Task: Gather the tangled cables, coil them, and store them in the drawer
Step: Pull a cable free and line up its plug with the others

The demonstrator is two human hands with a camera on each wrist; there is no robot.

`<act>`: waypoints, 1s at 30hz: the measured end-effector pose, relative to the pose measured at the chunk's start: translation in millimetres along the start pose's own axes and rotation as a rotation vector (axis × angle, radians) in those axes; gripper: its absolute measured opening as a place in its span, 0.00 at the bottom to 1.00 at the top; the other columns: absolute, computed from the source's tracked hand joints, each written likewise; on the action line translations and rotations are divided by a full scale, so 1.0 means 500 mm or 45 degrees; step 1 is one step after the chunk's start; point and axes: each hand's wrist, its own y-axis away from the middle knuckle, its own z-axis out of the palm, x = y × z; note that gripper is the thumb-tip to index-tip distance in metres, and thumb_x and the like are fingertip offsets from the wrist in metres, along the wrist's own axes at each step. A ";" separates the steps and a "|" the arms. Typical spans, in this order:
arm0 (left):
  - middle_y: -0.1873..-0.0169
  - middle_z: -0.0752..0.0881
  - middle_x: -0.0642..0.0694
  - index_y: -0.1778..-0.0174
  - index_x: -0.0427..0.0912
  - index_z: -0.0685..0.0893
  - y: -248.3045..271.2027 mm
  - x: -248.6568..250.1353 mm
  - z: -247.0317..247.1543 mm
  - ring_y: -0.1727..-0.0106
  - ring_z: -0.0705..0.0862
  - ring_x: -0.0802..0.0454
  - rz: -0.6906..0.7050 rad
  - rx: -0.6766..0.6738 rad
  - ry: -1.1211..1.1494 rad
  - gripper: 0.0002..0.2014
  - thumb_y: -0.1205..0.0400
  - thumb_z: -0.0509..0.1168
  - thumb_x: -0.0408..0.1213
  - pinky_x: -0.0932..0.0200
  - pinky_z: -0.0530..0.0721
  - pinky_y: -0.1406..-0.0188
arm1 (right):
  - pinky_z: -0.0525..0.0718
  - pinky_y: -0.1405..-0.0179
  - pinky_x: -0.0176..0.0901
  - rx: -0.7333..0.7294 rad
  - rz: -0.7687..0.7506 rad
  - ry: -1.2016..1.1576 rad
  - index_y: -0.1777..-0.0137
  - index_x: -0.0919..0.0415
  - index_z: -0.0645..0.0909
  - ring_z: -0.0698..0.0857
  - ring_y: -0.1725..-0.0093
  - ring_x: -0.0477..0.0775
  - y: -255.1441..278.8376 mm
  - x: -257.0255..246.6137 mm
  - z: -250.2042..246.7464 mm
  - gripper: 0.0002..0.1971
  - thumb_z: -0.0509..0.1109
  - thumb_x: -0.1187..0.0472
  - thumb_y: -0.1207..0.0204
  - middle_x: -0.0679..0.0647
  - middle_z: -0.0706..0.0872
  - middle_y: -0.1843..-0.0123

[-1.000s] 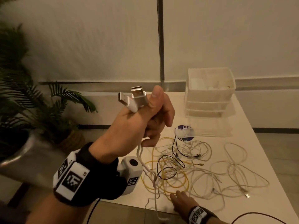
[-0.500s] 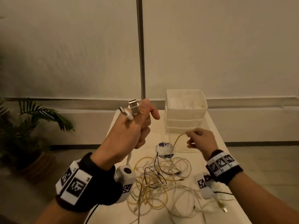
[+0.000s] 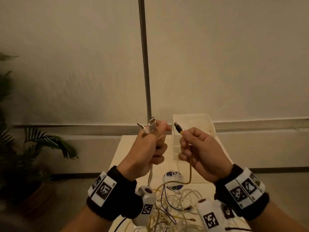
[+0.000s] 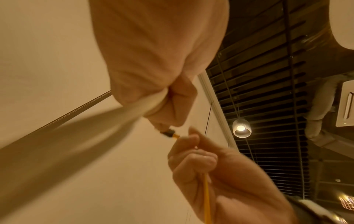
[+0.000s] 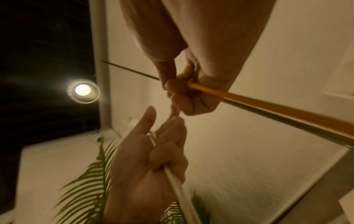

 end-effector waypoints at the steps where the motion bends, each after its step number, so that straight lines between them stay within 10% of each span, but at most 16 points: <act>1: 0.67 0.53 0.43 0.45 0.43 0.78 -0.001 -0.002 -0.001 0.72 0.50 0.50 -0.003 -0.014 0.031 0.14 0.13 0.58 0.51 0.67 0.51 0.80 | 0.77 0.77 0.41 -0.018 -0.042 0.027 0.57 0.63 0.74 0.72 0.77 0.49 0.005 0.000 0.008 0.07 0.69 0.60 0.27 0.60 0.79 0.65; 10: 0.73 0.80 0.42 0.43 0.44 0.87 -0.013 -0.023 0.010 0.78 0.76 0.49 0.124 -0.115 -0.116 0.27 0.26 0.67 0.63 0.61 0.65 0.78 | 0.74 0.77 0.41 -0.002 -0.260 0.230 0.45 0.63 0.83 0.78 0.74 0.51 0.023 0.033 0.060 0.14 0.70 0.58 0.28 0.61 0.88 0.62; 17: 0.65 0.86 0.36 0.44 0.49 0.91 -0.038 -0.025 0.028 0.78 0.72 0.55 -0.034 -0.059 -0.220 0.25 0.14 0.54 0.60 0.63 0.70 0.77 | 0.80 0.75 0.41 0.194 -0.254 0.243 0.53 0.70 0.84 0.81 0.72 0.53 0.006 0.053 0.048 0.12 0.75 0.62 0.32 0.62 0.87 0.63; 22: 0.66 0.80 0.45 0.62 0.40 0.86 -0.066 0.004 -0.023 0.64 0.79 0.49 0.112 0.029 -0.019 0.31 0.17 0.50 0.62 0.54 0.79 0.62 | 0.75 0.77 0.45 -0.018 -0.183 0.710 0.59 0.62 0.84 0.76 0.78 0.54 0.037 0.099 -0.011 0.05 0.71 0.63 0.22 0.57 0.83 0.73; 25: 0.74 0.61 0.47 0.70 0.44 0.68 -0.063 0.041 -0.051 0.77 0.64 0.53 0.143 0.003 0.189 0.27 0.16 0.48 0.63 0.61 0.66 0.81 | 0.70 0.73 0.44 -0.209 -0.037 0.803 0.63 0.57 0.85 0.71 0.75 0.54 0.051 0.120 -0.060 0.15 0.65 0.54 0.17 0.56 0.77 0.77; 30: 0.80 0.70 0.57 0.63 0.44 0.79 -0.044 0.060 -0.061 0.81 0.64 0.58 0.172 -0.082 -0.572 0.21 0.12 0.53 0.53 0.65 0.61 0.84 | 0.68 0.72 0.43 -0.197 0.023 0.935 0.68 0.55 0.83 0.70 0.75 0.48 0.031 0.080 -0.102 0.15 0.65 0.50 0.23 0.49 0.73 0.77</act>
